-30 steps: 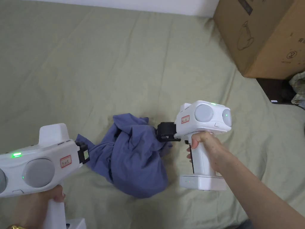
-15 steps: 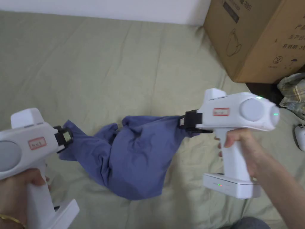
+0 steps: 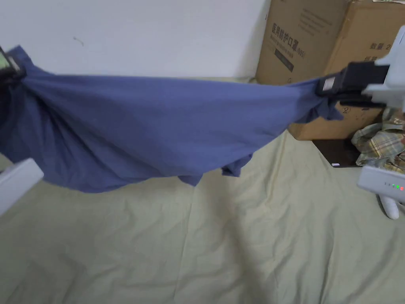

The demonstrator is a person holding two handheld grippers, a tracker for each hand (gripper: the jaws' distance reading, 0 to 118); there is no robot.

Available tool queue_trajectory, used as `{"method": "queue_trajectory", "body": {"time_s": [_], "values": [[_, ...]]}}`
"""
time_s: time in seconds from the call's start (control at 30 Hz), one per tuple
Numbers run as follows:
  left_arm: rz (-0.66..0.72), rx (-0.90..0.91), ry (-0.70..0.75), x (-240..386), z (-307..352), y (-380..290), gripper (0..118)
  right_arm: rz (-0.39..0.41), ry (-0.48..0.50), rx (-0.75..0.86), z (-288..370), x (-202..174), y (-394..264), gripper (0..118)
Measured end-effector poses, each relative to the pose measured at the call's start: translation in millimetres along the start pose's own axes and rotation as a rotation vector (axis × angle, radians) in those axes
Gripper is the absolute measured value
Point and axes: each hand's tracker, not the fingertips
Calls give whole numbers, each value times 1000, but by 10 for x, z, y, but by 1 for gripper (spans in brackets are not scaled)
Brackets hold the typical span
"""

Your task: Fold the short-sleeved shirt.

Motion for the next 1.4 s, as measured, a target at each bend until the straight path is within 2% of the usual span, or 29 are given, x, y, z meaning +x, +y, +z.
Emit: {"method": "queue_trajectory", "body": {"time_s": [0.13, 0.3, 0.43, 0.57, 0.77, 0.8, 0.97, 1.13, 1.27, 1.4], "values": [[-94, 43, 15, 288, -152, 473, 0, 82, -52, 48, -31, -319, 457, 4], [-197, 63, 38, 574, -577, 897, 0, 180, -174, 105, -308, -613, 978, 4], [-189, 62, 71, 740, -915, 1170, 0, 183, -235, 136, -575, -785, 1267, 4], [-252, 115, 106, 895, -1215, 1427, 0, 185, -280, 168, -866, -858, 1549, 4], [-230, 144, 137, 995, -1668, 1644, 0, 219, -340, 214, -1309, -962, 1823, 4], [-270, 123, 158, 996, -1735, 1623, 0, 223, -346, 215, -1388, -957, 1837, 4], [-275, 62, 170, 804, -2058, 1292, 0, 221, -374, 179, -1865, -758, 1693, 4], [-258, -98, 193, 441, -2170, 537, 0, 182, -363, 46, -2280, -281, 1140, 4], [-278, -216, 165, 146, -1898, -275, 0, 207, -383, -86, -2380, 119, 408, 4], [-253, -317, 168, -133, -1327, -1095, 0, 161, -349, -183, -2160, 504, -428, 4]]}}
